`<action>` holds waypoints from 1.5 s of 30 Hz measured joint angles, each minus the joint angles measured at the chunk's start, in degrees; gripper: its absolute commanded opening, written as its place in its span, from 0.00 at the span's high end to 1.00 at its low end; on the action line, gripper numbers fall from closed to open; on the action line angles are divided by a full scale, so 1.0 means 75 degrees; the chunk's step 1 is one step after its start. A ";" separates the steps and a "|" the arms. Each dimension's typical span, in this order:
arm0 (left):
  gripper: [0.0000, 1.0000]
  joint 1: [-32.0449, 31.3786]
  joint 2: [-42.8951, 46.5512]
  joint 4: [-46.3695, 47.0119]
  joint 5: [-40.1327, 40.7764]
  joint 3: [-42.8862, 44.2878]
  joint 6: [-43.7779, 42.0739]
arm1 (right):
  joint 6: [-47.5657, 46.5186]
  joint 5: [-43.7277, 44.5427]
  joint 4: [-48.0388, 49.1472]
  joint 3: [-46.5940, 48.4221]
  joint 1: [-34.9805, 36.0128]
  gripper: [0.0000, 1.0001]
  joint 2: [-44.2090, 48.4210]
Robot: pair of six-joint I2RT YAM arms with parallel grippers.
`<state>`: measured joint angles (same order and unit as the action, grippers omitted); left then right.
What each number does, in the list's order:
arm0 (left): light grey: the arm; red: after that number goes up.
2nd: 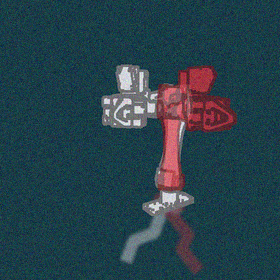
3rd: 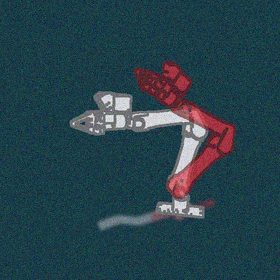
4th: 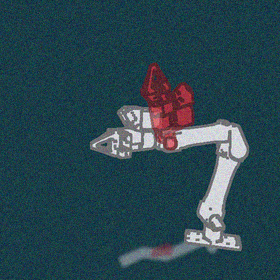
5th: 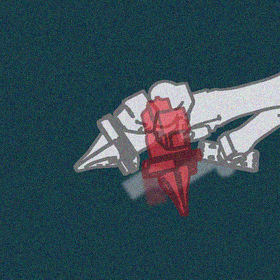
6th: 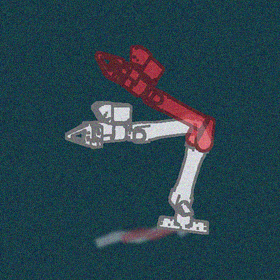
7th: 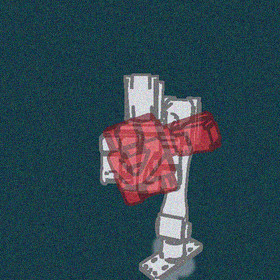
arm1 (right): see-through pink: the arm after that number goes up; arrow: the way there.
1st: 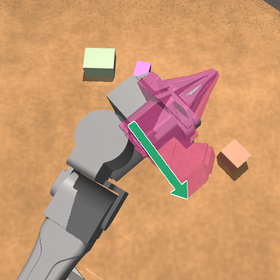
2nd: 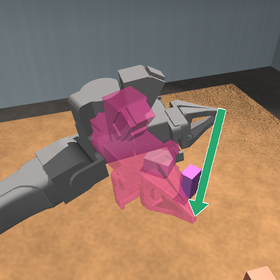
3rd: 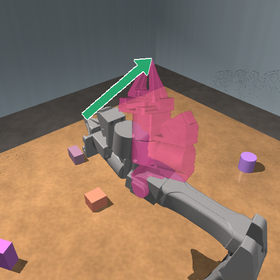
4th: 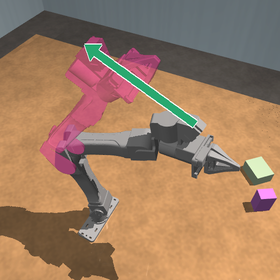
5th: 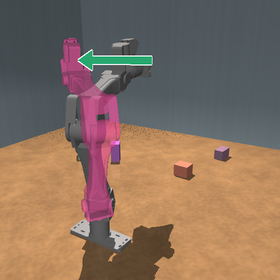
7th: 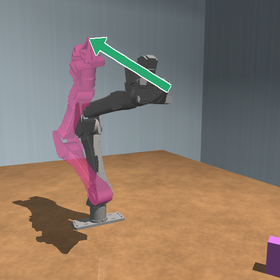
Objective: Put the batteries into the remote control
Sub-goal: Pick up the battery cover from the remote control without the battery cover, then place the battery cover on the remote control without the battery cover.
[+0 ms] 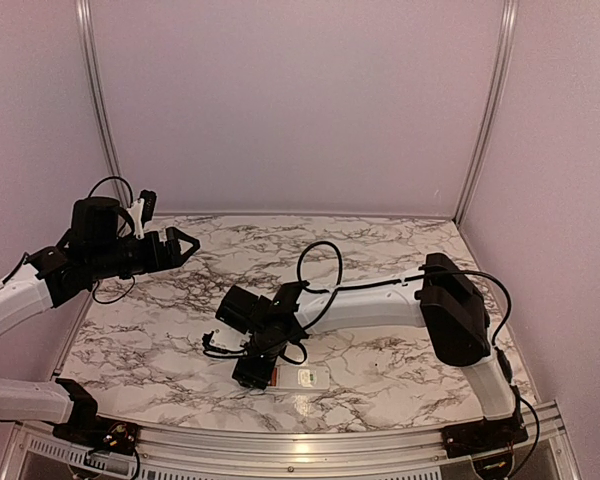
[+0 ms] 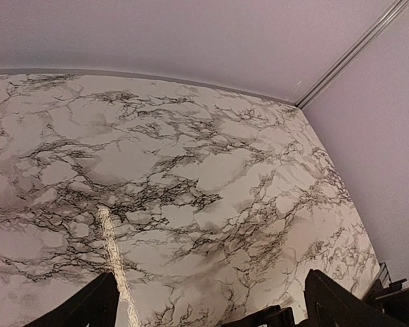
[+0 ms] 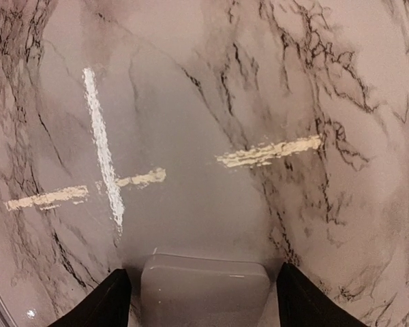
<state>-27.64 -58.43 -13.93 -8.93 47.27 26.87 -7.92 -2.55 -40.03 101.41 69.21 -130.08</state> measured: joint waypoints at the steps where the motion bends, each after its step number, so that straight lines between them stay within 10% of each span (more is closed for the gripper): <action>1: 0.01 0.0000 0.0000 0.0000 0.0000 0.0000 -0.0006 | 0.0035 0.0015 -0.0026 0.0003 0.0000 0.32 0.0000; 45: 0.01 0.0000 0.0052 0.0047 -0.0009 -0.0076 -0.0003 | -0.1381 -0.0825 0.0012 -0.0921 -0.0087 0.48 0.0903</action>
<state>-27.64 -58.04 -13.58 -8.99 46.70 26.85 -18.28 -8.73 -39.94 94.50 68.55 -123.31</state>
